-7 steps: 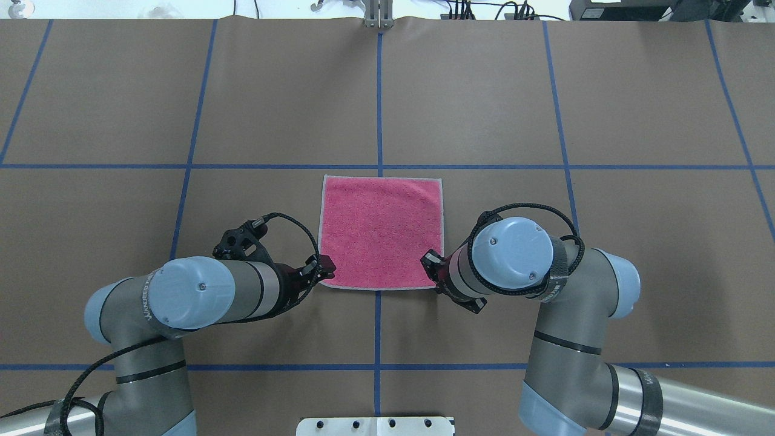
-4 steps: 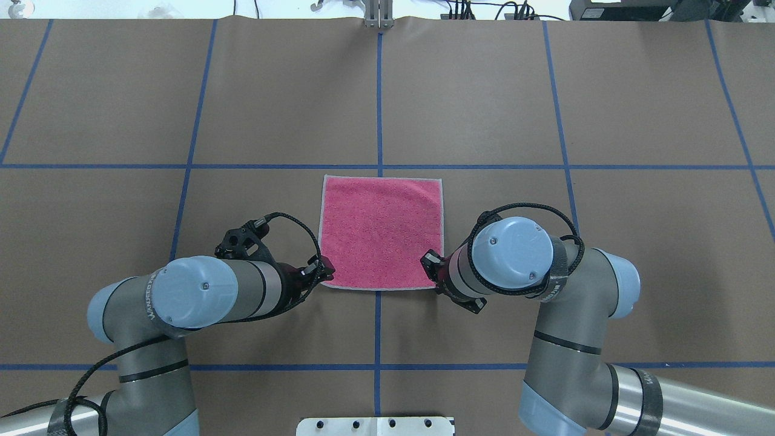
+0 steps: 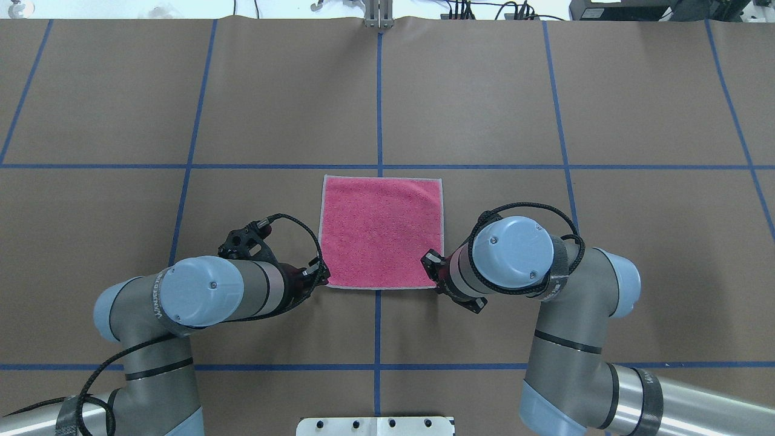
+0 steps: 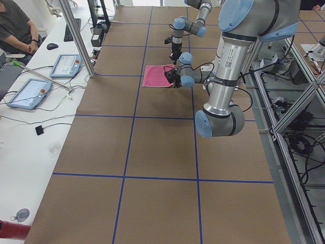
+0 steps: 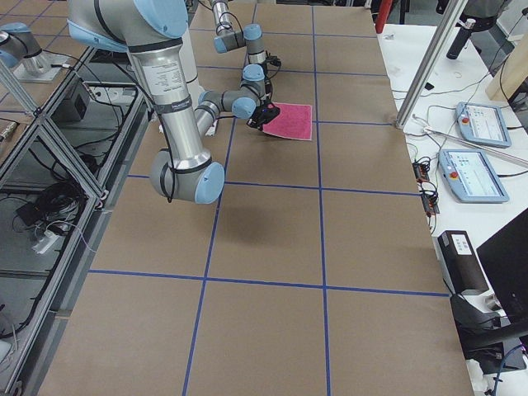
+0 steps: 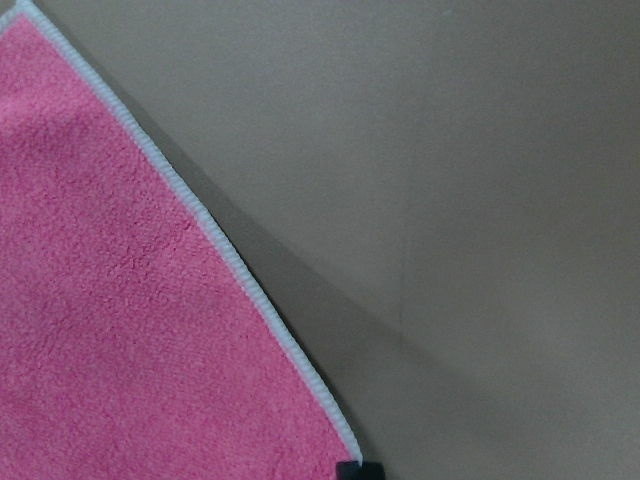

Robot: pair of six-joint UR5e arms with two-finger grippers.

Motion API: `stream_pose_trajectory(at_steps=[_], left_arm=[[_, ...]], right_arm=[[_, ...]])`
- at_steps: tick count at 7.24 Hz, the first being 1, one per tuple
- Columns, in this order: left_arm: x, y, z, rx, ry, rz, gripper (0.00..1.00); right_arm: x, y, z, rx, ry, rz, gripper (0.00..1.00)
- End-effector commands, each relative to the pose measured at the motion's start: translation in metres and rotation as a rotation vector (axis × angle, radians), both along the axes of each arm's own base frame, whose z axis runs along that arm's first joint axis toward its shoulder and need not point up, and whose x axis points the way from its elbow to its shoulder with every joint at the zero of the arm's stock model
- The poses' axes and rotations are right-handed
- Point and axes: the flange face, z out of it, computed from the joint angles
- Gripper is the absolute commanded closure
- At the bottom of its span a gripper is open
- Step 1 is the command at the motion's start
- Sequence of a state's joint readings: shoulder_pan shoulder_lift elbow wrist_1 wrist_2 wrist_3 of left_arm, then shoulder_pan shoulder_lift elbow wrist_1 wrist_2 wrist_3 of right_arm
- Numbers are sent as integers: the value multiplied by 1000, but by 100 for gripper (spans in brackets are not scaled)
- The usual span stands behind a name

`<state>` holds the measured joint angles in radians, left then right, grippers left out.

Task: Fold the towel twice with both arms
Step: 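Grasp the near towel corners with both grippers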

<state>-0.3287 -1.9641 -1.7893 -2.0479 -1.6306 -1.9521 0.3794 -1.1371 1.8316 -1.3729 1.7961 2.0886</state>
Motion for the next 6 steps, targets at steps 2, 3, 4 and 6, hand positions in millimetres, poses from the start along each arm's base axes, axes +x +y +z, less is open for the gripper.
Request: stream_pose_trajectory(at_steps=[2, 3, 4, 6], left_arm=[[2, -1, -2, 2, 1, -2, 55], [4, -2, -6, 3, 6, -2, 55], [5, -3, -5, 3, 4, -2, 59], [5, -4, -4, 3, 3, -4, 62]], right_arm=[[1, -1, 1, -1, 1, 3, 100], [1, -1, 1, 0, 1, 2, 100], [1, -1, 1, -1, 1, 3, 100], [1, -1, 2, -2, 2, 3, 100]])
